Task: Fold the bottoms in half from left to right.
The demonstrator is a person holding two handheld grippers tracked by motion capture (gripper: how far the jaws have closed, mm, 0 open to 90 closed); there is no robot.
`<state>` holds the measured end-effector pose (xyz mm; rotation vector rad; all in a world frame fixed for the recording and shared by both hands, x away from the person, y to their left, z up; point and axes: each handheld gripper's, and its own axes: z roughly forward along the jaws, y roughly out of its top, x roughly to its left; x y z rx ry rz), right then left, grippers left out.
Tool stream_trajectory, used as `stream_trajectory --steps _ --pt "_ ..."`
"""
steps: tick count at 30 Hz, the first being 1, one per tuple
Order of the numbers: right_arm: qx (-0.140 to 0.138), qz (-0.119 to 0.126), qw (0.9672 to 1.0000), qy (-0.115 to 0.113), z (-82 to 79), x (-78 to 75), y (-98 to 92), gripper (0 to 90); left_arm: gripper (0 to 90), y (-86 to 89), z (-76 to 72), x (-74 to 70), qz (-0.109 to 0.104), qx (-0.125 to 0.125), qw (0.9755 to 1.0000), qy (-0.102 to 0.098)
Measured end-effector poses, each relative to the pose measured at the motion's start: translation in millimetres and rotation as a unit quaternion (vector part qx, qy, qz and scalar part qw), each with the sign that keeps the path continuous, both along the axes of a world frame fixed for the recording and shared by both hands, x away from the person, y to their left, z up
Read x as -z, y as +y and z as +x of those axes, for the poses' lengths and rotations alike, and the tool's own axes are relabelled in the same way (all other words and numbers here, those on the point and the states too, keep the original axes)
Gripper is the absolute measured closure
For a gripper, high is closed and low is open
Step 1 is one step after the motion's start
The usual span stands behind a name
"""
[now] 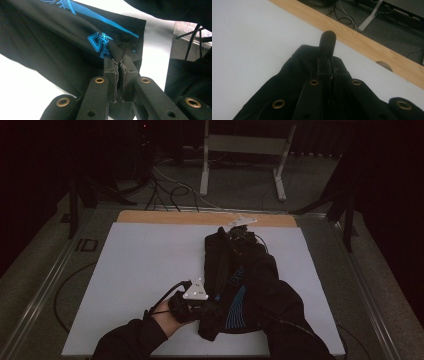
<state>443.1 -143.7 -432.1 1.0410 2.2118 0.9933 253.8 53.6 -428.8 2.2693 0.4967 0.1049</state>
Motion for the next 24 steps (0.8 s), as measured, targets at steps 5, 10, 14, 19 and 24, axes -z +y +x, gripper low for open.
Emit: stream_trajectory --steps 5,10,14,19,24 --pt "0.005 0.001 1.0000 0.000 -0.1 -0.4 -5.7 87.5 85.4 -9.4 2.5 2.1 0.001 0.009 1.0000 0.001" --pt "0.010 -0.004 0.9999 -0.002 0.0 0.0 -14.2 87.5 85.3 -15.2 4.2 2.9 -0.001 0.013 0.9999 0.004" --pt "0.017 -0.001 0.9999 -0.002 0.3 1.6 -21.7 87.5 85.3 -24.7 5.9 4.6 0.000 0.023 0.9997 0.002" --pt "0.020 -0.006 0.9998 0.001 0.4 4.8 -30.3 87.5 85.3 -33.3 7.1 8.7 0.001 0.030 0.9995 0.004" --pt "0.026 -0.009 0.9996 0.002 1.0 7.9 -38.2 87.5 85.3 -41.4 9.1 13.4 0.004 0.036 0.9993 0.008"
